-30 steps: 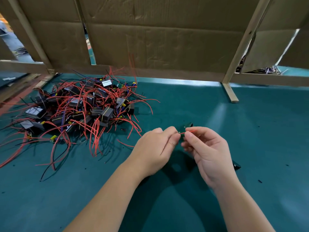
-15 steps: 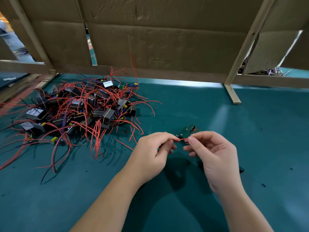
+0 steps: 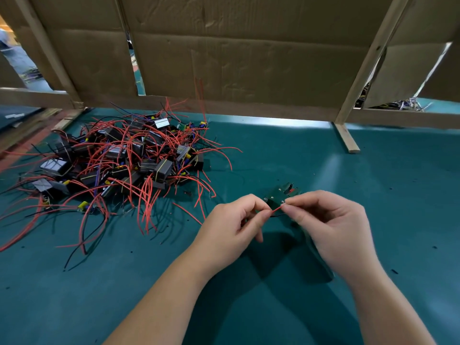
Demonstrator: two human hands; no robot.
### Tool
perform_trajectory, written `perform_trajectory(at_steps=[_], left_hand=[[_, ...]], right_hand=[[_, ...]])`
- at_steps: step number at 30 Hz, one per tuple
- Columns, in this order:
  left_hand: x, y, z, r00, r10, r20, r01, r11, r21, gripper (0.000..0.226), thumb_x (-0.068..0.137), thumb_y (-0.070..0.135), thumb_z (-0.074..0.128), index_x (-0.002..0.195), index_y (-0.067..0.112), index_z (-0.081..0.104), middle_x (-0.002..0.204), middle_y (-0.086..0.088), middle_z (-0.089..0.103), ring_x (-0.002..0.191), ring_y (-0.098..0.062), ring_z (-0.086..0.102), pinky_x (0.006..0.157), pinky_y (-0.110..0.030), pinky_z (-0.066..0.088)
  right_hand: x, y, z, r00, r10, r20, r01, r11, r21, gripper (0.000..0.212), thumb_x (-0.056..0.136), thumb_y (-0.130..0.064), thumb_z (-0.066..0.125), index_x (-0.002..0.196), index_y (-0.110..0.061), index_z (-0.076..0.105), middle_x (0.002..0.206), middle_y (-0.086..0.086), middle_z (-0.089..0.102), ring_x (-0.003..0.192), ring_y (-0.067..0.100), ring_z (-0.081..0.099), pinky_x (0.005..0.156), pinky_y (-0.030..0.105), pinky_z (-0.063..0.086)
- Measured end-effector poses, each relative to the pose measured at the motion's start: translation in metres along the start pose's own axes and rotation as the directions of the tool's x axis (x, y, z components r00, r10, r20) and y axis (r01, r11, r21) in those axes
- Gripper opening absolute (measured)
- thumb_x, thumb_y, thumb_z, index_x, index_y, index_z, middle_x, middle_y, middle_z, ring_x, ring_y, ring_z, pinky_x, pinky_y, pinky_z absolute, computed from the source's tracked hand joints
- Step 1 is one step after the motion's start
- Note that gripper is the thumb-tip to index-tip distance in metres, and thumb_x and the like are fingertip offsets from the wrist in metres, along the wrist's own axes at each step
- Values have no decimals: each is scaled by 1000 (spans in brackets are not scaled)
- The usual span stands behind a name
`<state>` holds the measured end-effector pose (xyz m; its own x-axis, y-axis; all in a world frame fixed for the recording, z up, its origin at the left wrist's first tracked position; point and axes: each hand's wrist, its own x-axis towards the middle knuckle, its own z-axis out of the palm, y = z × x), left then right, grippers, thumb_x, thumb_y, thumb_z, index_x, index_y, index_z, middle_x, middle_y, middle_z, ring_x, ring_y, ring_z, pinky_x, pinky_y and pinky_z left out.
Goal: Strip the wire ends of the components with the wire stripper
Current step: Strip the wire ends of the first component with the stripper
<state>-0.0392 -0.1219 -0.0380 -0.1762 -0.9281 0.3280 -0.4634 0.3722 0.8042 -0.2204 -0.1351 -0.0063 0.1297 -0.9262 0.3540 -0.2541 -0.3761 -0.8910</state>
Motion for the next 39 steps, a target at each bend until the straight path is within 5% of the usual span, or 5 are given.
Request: perform_trajectory(at_steps=[7,10,16,23,39], left_hand=[[3,0,-2,990,-73,-122,57,990,-129,9,90,32,54,85,30,62,81,16,70,52,-7,46,53,-19,39],[6,4,-5,972,-137,-193,84,962,-260,12,89,27,57,81,27,66,73,12,71,61,-5,56,62,-19,45],[16,16,-17,952,-217,-215,98,884,-457,19,95,5,55,83,15,67,58,17,61,45,4,49,50,-3,34],[34,34,-33,941,-125,-316,2,932,-362,20,96,11,54,81,21,64,49,23,50,42,5,42,43,-3,28],[8,41,-37,863,215,-457,-212,976,59,12,98,21,47,90,20,56,68,17,45,58,-1,41,58,-12,33]], right_hand=[[9,-11,-24,734,672,98,-179,331,-926,99,62,-75,68,141,-24,35,129,2,35,125,25,31,96,34,39],[8,-10,-18,735,671,94,-186,333,-924,87,59,-66,77,125,-18,48,108,0,39,107,24,41,83,31,44],[17,-9,-40,766,638,78,-453,622,-638,29,71,-27,65,83,-1,62,59,2,55,51,22,48,47,31,37],[24,-18,-34,829,384,406,-555,651,518,29,85,-3,54,108,-9,72,104,14,69,100,45,66,81,57,55],[-12,-3,-2,646,10,764,-675,476,564,48,77,-15,72,121,-4,57,92,27,58,88,42,59,82,57,48]])
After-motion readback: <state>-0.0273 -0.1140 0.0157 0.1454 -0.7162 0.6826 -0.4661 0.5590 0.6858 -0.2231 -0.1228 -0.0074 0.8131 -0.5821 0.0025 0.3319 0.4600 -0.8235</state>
